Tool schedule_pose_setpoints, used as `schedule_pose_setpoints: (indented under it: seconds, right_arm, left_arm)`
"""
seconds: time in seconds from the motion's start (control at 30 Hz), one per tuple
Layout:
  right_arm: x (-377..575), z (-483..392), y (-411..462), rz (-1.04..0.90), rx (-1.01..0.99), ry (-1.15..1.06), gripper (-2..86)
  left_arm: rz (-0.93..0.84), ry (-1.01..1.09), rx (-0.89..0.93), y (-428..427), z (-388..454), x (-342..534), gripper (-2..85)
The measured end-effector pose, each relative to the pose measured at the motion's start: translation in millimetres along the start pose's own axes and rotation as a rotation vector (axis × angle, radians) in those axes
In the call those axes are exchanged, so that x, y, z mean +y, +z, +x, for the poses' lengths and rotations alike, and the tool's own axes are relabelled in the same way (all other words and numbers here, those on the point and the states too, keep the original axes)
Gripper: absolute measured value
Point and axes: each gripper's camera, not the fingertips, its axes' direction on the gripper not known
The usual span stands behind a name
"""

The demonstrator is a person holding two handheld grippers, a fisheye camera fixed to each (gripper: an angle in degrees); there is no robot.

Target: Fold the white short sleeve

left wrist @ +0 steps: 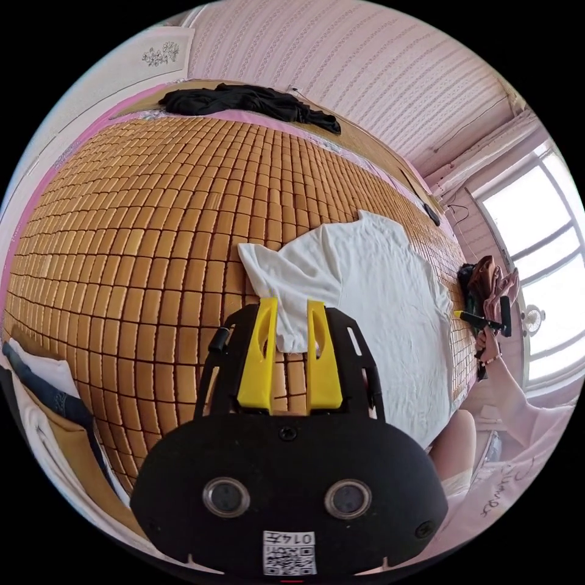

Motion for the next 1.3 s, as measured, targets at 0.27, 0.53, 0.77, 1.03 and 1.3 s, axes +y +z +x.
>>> schedule_pose_setpoints:
  seconds: [0.27, 0.53, 0.77, 1.03, 1.3]
  right_arm:
    - [-58.8, -232.1, 58.4, -0.029, -0.107, -0.587, 4.0]
    - [-97.7, -469.5, 203.7, -0.225, -0.090, -0.878, 6.5]
    - [-88.0, -509.0, 269.0, -0.249, 0.059, -0.878, 5.2]
    - [-86.4, -497.0, 258.1, -0.096, -0.080, -0.811, 0.5]
    - [-35.6, -378.7, 187.3, 0.113, -0.505, -0.710, 0.0]
  left_arm:
    - [0.047, 0.035, -0.103, 10.0, 7.2, 41.8, 3.7]
    - [0.155, 0.048, -0.123, 12.0, 8.3, 69.2, -0.5]
    - [0.175, 0.063, -0.054, 9.4, 2.1, 84.3, -0.7]
    - [0.196, -0.040, 0.000, 3.3, -12.3, 87.6, 3.2]
    - [0.218, -0.013, -0.003, -10.6, -9.4, 101.7, 5.2]
